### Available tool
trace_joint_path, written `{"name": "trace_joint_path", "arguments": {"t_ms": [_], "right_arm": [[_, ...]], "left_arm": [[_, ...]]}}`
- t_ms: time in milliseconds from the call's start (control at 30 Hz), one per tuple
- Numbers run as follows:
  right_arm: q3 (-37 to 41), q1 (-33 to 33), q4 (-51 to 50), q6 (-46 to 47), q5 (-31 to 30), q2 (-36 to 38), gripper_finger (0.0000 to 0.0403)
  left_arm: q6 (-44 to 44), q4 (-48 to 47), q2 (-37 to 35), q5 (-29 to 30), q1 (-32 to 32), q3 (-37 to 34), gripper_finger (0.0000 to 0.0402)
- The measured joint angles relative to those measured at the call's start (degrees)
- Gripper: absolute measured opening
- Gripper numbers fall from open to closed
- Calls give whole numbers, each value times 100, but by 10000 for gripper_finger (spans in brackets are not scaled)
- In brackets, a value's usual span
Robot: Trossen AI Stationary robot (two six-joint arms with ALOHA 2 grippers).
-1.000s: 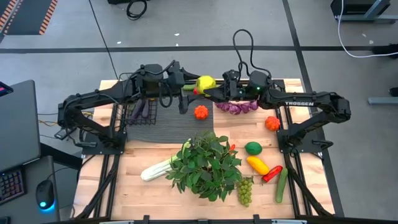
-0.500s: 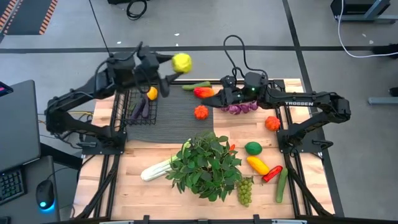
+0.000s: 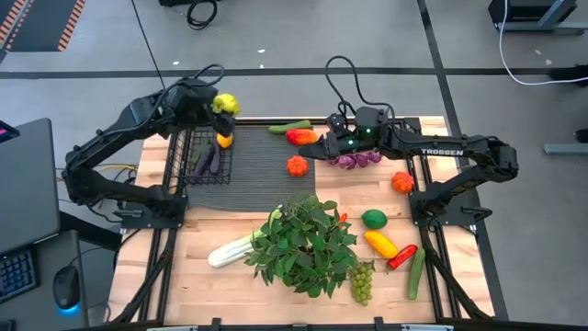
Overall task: Build produce basket
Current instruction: Put the green apple into the wire basket, then put the right orange pumpkin into the wire basket
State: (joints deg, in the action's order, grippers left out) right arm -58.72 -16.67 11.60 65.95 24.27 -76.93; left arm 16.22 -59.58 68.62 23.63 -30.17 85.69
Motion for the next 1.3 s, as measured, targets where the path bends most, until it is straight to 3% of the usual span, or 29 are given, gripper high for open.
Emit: {"name": "trace_joint_path", "arguments": {"t_ms": [300,633,933,1133,1300], "right_arm": [[0,-4,3,-15,30,0,363],[0,-4,2,-42,94,0,363],[0,-10,-48,-61,103,2,363],[-2,-146,-645,-196,104,7,363],[-2,-265,-1143,-522,99,7,363]], "left_arm": [[265,-1297,1,147,-790,0,319],[-43,-1450,7,166,-1213,0,351],[-100,-1478,7,112,-1238,0,355],[251,-1168,10,-1012,-1213,0,355],[544,-358,11,-1949,-932,-2,355]]}}
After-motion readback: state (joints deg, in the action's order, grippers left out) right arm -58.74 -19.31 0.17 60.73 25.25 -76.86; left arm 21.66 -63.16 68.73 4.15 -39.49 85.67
